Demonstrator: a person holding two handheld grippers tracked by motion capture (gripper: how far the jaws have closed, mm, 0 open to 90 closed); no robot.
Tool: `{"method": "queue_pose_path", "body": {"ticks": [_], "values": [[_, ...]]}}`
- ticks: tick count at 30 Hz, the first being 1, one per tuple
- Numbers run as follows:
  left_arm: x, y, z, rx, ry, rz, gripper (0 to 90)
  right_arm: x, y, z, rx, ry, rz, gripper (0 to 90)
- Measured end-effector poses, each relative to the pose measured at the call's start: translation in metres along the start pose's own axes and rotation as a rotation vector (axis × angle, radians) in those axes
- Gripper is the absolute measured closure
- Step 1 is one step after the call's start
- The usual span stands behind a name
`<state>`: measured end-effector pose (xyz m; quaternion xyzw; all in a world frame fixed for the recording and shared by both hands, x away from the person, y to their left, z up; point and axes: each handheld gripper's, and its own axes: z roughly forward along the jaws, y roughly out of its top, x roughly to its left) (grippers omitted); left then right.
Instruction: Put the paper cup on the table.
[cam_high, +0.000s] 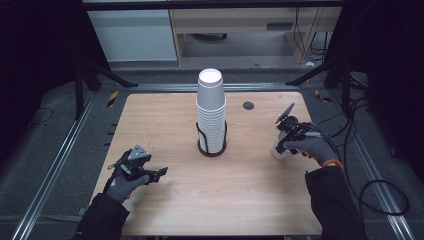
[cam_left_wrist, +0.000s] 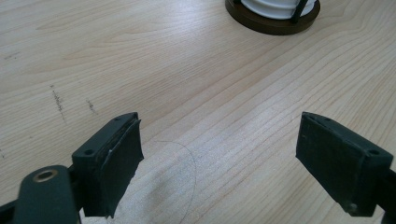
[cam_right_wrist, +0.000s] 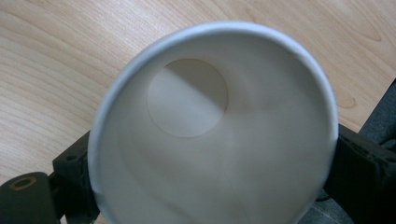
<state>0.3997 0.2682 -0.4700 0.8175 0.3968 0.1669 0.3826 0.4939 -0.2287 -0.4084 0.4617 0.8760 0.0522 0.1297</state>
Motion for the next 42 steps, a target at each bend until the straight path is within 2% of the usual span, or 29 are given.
{"method": "queue_pose_path", "body": {"ticks": [12,34,39,42], "values": [[-0.0004,-0.0001,0.0006,0.004,-0.007,0.007,13.4,0.0004,-0.0009,0.0061,0.044,0.009,-0.010,7.9],[-0.0009,-0.0002,0.0008,0.006,-0.016,0.012,13.2,0.0045,0.0037,0.0099,0.043,-0.010,-0.032,5.7],[-0.0011,-0.0002,0.0010,0.007,-0.018,0.013,13.1,0.0036,0.0045,0.0075,0.029,-0.005,-0.017,2.9],[-0.0011,-0.0003,0.0011,0.008,-0.018,0.013,13.0,0.0016,0.0038,0.0005,-0.015,0.004,-0.005,2.6]]}}
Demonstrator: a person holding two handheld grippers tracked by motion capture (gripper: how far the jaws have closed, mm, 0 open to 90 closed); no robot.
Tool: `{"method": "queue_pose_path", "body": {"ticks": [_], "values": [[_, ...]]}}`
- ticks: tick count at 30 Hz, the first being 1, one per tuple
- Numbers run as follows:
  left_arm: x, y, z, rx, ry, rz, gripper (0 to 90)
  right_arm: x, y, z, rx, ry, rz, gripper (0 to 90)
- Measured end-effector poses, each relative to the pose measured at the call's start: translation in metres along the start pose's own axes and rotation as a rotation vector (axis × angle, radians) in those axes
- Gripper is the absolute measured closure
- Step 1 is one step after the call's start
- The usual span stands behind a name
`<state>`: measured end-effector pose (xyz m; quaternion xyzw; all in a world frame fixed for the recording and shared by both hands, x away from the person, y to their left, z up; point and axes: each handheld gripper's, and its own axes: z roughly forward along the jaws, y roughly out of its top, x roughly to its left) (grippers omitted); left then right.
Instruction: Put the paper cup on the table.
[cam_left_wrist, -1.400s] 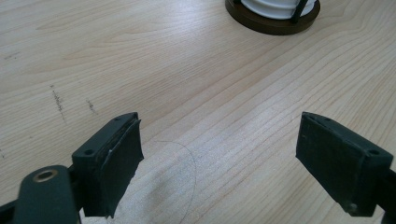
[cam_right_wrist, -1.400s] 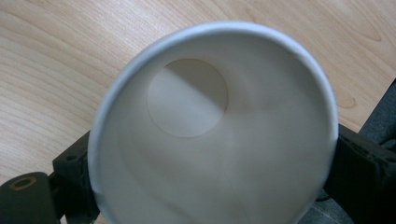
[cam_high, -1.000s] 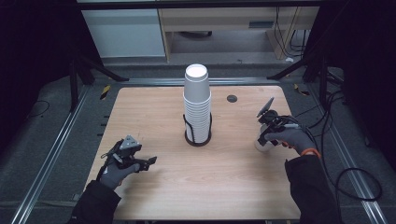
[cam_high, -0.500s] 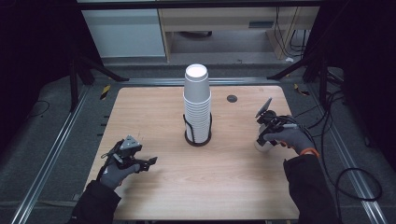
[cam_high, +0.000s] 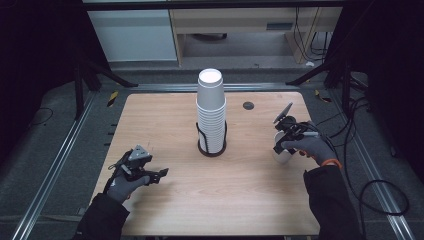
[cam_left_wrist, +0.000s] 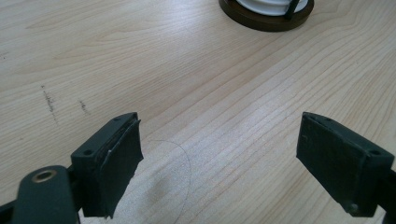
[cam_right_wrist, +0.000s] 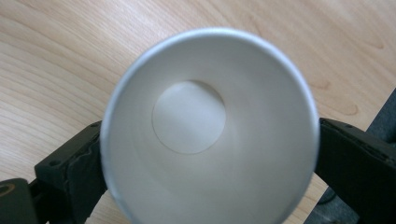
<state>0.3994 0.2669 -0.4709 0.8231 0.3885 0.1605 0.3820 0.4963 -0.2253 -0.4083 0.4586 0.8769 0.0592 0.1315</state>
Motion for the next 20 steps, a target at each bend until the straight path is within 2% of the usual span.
{"method": "queue_pose_path", "body": {"ticks": [3,4,5,6,7,8,11,13,14,15,18,20], "values": [[0.000,0.000,0.000,0.000,-0.001,0.000,13.0,-0.001,-0.001,-0.005,-0.025,0.001,0.006,2.6],[0.000,0.000,0.000,0.000,-0.002,0.001,13.0,-0.002,-0.003,-0.011,-0.055,0.004,0.015,2.6],[0.000,0.000,0.000,0.000,-0.002,0.001,13.0,-0.002,-0.003,-0.011,-0.055,0.004,0.015,2.6],[0.000,0.000,0.000,0.000,-0.002,0.001,13.0,-0.003,-0.005,-0.018,-0.092,0.005,0.023,2.6],[0.000,0.000,0.000,0.000,-0.002,0.001,13.0,-0.003,-0.005,-0.018,-0.092,0.005,0.023,2.6],[0.000,0.000,0.000,0.000,-0.001,0.001,12.9,-0.003,-0.007,-0.026,-0.130,0.011,0.043,2.6],[0.000,0.000,0.000,-0.001,0.001,0.001,12.9,-0.001,-0.011,-0.038,-0.193,0.006,0.053,2.9],[0.000,0.000,0.000,-0.003,0.003,-0.001,13.0,0.000,-0.012,-0.041,-0.213,0.001,0.055,3.4],[0.000,0.000,0.000,-0.004,0.004,-0.001,13.0,0.002,-0.014,-0.044,-0.239,-0.001,0.062,3.4],[0.000,0.000,-0.001,-0.004,0.006,0.000,12.9,0.006,-0.019,-0.050,-0.295,-0.007,0.072,3.3],[0.001,0.000,-0.001,-0.007,0.010,-0.003,13.0,0.011,-0.027,-0.056,-0.368,-0.041,0.095,3.3],[0.001,0.000,-0.001,-0.008,0.013,-0.004,12.9,0.012,-0.030,-0.057,-0.383,-0.045,0.102,3.1]]}}
